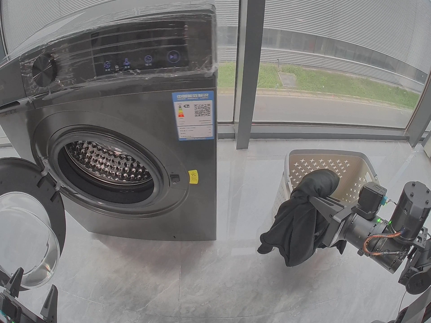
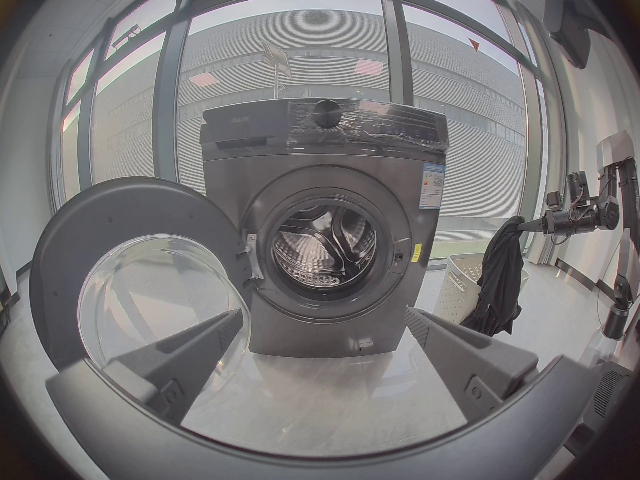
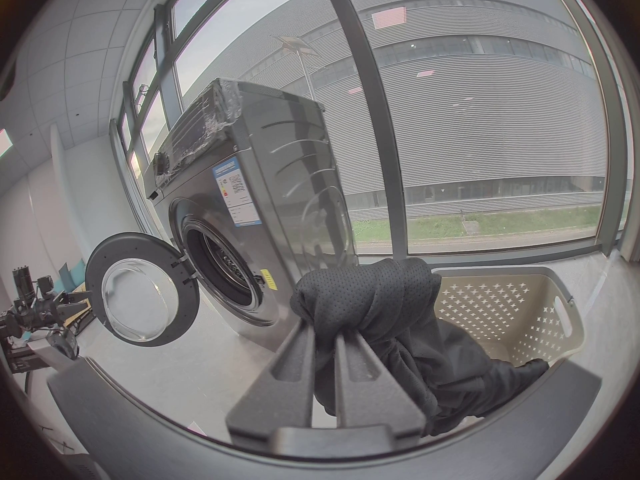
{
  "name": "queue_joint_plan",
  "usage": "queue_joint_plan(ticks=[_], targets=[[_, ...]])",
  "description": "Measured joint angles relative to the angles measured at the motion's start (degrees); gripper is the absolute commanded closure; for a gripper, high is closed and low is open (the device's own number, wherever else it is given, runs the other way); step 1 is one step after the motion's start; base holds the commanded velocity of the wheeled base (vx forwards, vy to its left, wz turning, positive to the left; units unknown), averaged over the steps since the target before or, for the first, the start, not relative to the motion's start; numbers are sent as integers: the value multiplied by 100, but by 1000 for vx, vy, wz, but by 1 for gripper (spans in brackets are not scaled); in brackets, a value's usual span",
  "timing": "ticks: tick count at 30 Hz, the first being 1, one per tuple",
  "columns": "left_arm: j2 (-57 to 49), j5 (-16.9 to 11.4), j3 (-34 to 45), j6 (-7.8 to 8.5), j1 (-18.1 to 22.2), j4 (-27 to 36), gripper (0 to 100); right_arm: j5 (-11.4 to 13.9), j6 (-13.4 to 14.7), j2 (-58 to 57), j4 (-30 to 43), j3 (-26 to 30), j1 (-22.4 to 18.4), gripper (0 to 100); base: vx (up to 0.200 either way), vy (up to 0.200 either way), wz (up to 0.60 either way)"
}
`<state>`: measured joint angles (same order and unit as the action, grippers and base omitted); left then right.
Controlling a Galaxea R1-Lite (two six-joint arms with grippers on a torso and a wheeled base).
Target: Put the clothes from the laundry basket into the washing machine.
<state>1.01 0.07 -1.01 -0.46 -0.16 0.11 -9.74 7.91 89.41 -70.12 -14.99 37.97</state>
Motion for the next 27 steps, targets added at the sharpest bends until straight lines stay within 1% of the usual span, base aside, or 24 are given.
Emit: queue_joint_plan(ticks=[5, 14, 26, 27], targets=[[2, 0, 0, 2, -2, -4, 0, 6, 2, 9, -2, -11, 22, 100, 0, 200, 0], [0, 0, 0, 4, -5, -9, 0, 6, 2, 17, -2, -5, 26, 100, 0, 0, 0], [2, 0, 0, 4, 0, -6, 0, 6, 0, 26, -2, 12, 44, 100, -200, 0, 0], [2, 0, 0, 4, 0, -4, 0, 6, 0, 26, -2, 15, 48, 100, 0, 0, 0]])
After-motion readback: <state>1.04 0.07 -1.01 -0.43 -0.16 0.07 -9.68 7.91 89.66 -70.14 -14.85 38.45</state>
